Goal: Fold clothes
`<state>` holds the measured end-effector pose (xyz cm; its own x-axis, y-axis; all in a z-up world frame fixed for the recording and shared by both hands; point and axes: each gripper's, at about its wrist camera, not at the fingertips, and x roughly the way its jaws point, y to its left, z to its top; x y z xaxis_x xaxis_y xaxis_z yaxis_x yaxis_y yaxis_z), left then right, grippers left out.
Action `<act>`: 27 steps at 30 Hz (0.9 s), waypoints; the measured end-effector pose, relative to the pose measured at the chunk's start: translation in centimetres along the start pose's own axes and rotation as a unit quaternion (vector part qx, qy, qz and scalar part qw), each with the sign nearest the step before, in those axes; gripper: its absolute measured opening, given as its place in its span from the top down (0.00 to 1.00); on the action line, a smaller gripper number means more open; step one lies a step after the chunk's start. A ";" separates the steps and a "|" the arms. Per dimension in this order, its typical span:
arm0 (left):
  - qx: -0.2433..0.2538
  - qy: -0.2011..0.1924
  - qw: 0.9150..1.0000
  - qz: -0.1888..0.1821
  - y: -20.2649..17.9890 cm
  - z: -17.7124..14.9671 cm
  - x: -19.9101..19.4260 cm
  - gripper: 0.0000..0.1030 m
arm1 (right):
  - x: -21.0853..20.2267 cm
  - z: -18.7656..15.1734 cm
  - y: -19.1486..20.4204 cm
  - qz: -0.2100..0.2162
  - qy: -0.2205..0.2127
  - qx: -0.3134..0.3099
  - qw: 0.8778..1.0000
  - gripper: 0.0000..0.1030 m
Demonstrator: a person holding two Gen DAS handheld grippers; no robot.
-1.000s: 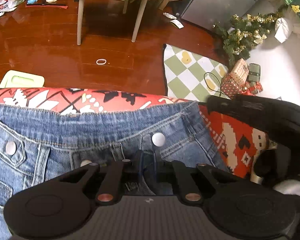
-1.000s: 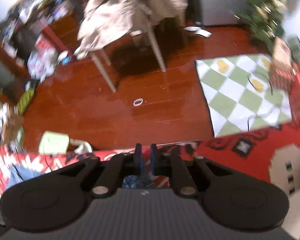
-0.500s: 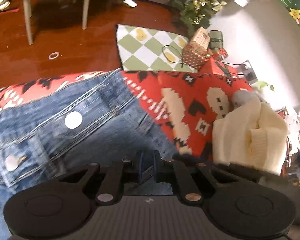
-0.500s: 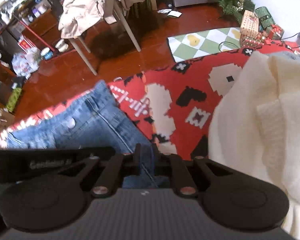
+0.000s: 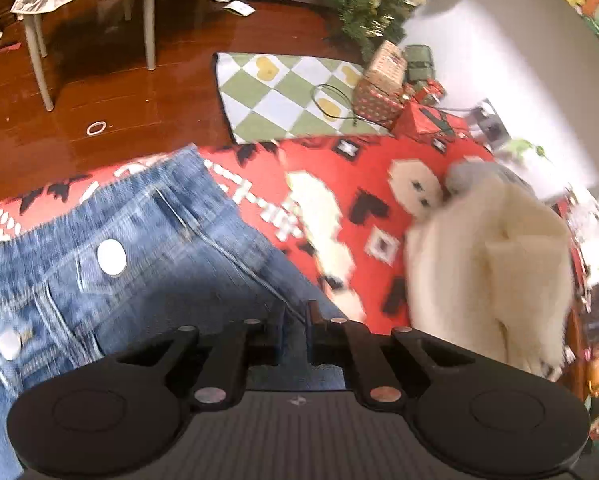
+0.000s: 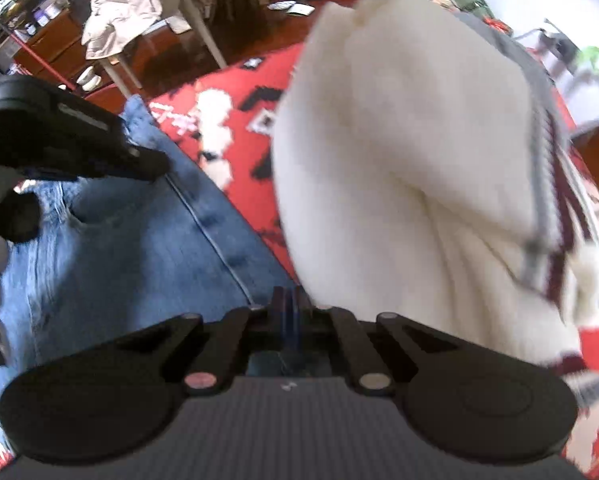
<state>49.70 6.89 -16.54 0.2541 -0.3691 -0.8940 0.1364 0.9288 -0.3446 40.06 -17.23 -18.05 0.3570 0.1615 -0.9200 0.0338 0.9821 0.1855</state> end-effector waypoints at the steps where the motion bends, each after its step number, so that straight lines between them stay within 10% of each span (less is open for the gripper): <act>1: 0.005 0.001 1.000 -0.001 -0.4 -0.5 -0.4 0.92 | -0.2 -0.4 -0.2 -0.002 0.001 0.001 1.000 0.99; 27: -0.026 0.048 0.999 0.000 -2.0 -18.4 -5.9 0.92 | -6.1 -7.9 -2.2 0.032 0.009 -0.034 0.999 0.88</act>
<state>30.37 7.86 -15.86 0.1612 -0.3659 -0.9166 0.0852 0.9304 -0.3564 30.45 -19.62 -15.55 0.3404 0.2255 -0.9128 -0.0521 0.9738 0.2211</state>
